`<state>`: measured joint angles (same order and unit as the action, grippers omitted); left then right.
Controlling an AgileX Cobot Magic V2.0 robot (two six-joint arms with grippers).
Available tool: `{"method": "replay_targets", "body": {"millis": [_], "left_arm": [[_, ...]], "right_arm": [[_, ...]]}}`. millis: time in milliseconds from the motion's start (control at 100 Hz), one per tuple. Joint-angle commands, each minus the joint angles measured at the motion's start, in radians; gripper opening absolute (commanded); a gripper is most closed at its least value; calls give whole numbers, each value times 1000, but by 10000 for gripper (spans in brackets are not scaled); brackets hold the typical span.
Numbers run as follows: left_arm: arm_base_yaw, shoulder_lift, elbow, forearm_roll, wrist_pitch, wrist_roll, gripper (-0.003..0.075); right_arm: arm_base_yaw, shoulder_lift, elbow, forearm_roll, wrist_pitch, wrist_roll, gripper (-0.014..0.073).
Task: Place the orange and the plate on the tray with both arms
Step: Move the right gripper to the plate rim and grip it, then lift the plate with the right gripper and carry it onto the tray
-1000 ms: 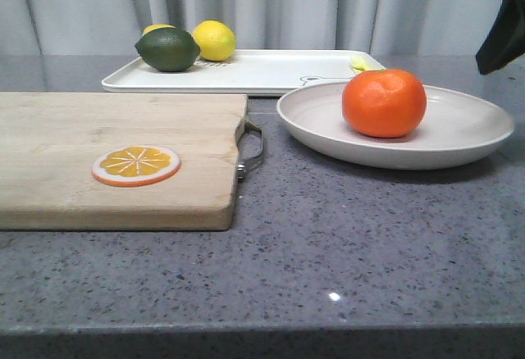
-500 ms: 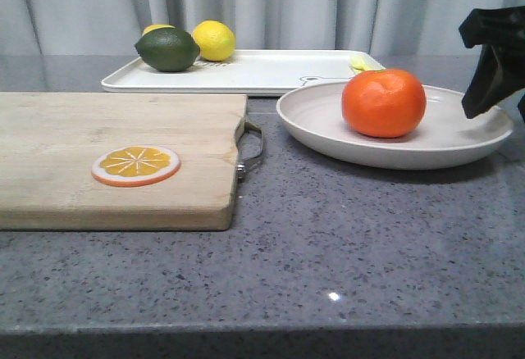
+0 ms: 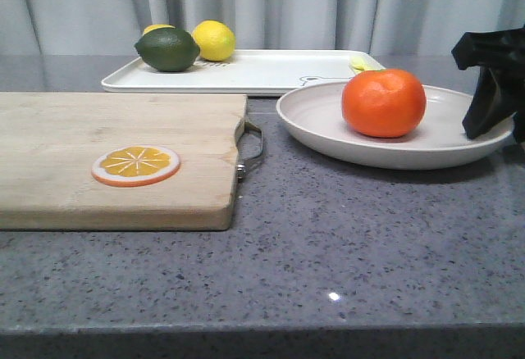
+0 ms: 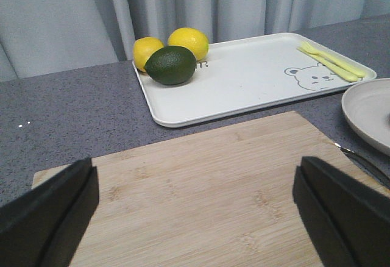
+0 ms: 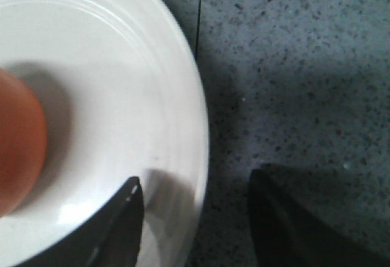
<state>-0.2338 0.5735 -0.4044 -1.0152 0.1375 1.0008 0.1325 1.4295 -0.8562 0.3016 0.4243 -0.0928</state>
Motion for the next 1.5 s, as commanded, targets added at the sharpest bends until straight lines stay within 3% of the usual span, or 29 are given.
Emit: {"method": "replay_targets", "body": {"millis": [0,190,490,720,990,1220,1490], "left_arm": [[3,1,-28,-17,-39,-8,617],[3,1,-28,-17,-39,-8,617],[3,1,-28,-17,-39,-8,617],[3,1,-28,-17,-35,-8,617],[3,1,-28,-17,-35,-8,617],[3,1,-28,-17,-35,-8,617],[3,1,-28,-17,-35,-8,617]], "right_arm": [[-3,-26,-30,10,-23,-4,256],[-3,-26,-30,12,-29,-4,45],[-3,-38,-58,69,-25,-4,-98],[-3,-42,-196,103,62,-4,-102],[-3,28,-470,129,86,-6,-102],[-3,272,-757,197,183,-11,-102],[-3,558,-1106,382,280,-156,-102]]}}
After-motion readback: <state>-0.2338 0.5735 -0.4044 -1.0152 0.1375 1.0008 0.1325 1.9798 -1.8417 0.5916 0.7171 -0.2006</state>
